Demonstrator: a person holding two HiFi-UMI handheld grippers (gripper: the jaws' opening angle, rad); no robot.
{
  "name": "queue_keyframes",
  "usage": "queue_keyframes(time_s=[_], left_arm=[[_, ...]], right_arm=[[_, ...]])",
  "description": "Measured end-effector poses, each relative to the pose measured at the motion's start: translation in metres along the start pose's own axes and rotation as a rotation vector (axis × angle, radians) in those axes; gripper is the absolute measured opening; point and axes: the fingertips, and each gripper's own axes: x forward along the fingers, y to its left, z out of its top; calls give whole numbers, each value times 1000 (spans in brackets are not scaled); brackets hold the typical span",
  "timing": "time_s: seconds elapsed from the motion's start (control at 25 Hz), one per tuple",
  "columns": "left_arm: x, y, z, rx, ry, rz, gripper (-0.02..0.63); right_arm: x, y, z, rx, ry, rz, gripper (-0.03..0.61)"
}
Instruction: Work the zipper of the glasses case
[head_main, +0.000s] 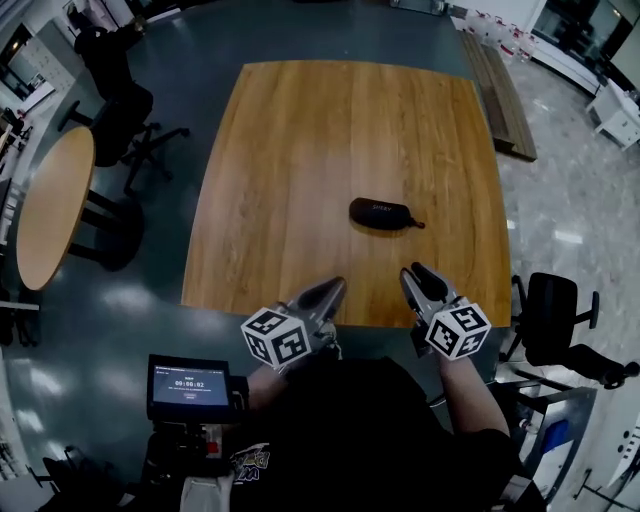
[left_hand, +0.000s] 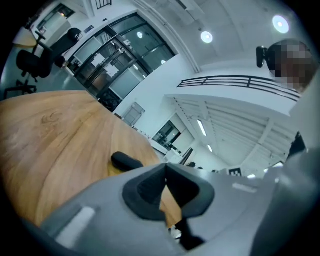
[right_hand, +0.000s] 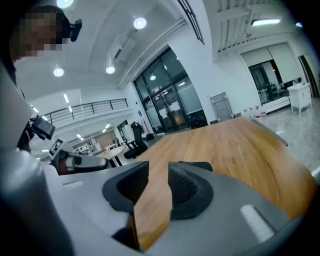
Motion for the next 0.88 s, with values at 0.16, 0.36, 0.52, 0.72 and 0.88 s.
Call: queue_keyframes(time_s=[0.16, 0.36, 0.52, 0.72, 0.88], left_arm=[[-2, 27, -2, -64, 19, 6, 2], [-3, 40, 0, -97, 27, 25, 2], [-2, 42, 0, -128, 27, 48, 2], [-7, 50, -4, -158, 19, 76, 2], [-15, 53, -6, -171, -3, 128, 2]], right_arm=[[48, -57, -27, -119, 179, -48, 164], [96, -106, -40, -522, 439, -12, 283], [124, -114, -52, -809, 667, 92, 346], [161, -122, -83, -916, 831, 253, 413], [181, -130, -102, -840, 899, 309, 398]])
